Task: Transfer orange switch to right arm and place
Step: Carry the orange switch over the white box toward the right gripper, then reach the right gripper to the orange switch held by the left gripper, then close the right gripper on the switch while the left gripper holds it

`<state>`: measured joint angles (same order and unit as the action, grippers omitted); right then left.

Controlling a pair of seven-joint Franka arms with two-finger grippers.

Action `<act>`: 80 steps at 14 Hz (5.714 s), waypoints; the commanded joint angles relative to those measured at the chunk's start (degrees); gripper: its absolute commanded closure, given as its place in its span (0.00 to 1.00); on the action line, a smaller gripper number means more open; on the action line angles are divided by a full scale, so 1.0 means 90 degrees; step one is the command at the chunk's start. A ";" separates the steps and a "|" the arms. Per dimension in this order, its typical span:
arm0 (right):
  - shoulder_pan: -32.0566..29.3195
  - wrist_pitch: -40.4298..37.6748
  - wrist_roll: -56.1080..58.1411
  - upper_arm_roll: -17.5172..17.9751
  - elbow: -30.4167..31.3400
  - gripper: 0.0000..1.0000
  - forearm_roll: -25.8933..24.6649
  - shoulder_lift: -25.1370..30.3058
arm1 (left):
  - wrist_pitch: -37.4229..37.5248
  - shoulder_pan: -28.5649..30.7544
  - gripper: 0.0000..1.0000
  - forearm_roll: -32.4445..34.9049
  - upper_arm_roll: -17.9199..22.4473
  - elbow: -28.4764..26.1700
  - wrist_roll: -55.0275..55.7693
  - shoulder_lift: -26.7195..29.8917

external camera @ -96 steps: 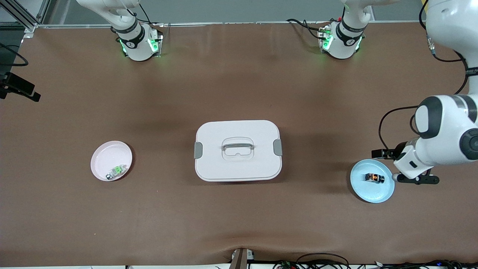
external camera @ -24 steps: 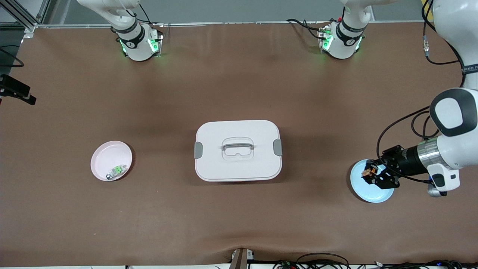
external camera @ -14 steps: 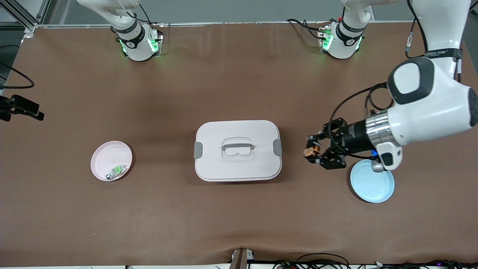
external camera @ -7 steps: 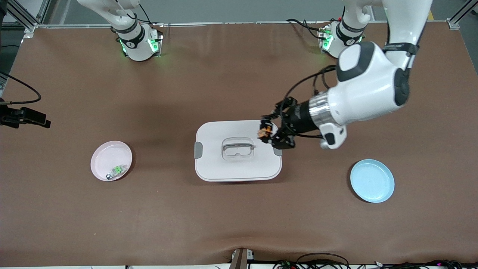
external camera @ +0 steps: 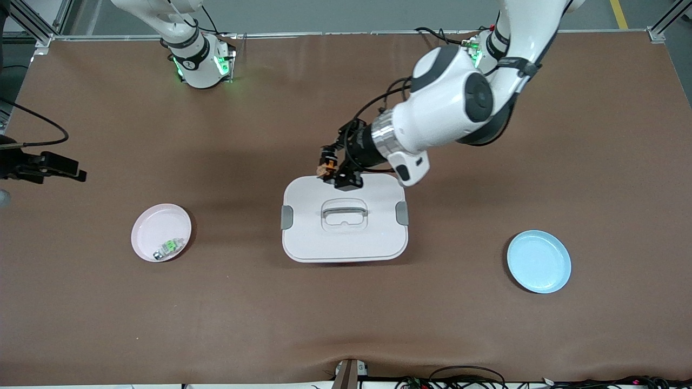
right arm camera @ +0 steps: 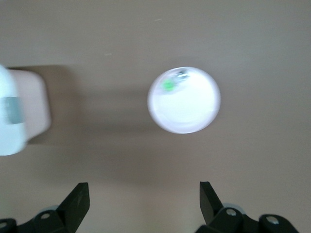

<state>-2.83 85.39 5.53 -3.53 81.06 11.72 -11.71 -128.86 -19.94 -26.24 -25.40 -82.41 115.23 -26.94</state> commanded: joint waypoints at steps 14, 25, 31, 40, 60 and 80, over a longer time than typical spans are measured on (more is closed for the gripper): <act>0.1172 0.2297 -0.1092 0.0021 0.3892 0.00 0.3433 0.2266 | -0.1014 -0.1602 0.74 0.1022 0.0556 0.0192 0.0985 -0.0492; 0.3067 0.4944 -0.1455 0.0030 0.5300 0.00 0.4616 0.2834 | -0.1014 -0.1603 0.73 0.1031 0.0566 0.0221 0.0985 -0.0483; 0.3790 0.5881 -0.1445 0.0030 0.5388 0.00 0.4626 0.2561 | -0.1024 -0.1593 0.74 0.1031 0.0576 0.0221 0.0985 -0.0473; 0.4190 0.6770 -0.0957 0.0030 0.5408 0.00 0.4840 0.1868 | -0.1024 -0.1593 0.73 0.1031 0.0576 0.0211 0.0976 -0.0463; 0.3293 0.5120 0.0060 -0.0038 0.5398 0.00 0.5681 0.2121 | -0.1024 -0.1593 0.72 0.1041 0.0586 0.0211 0.0976 -0.0483; 0.3898 0.6107 -0.0341 0.0050 0.5417 1.00 0.5671 0.2053 | -0.1024 -0.1593 0.72 0.1090 0.0576 0.0192 0.0966 -0.0463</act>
<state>31.99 139.65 2.47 -3.04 128.86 61.64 6.08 -137.71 -33.67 -17.98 -20.67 -81.48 122.48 -31.02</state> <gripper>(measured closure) 0.573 0.278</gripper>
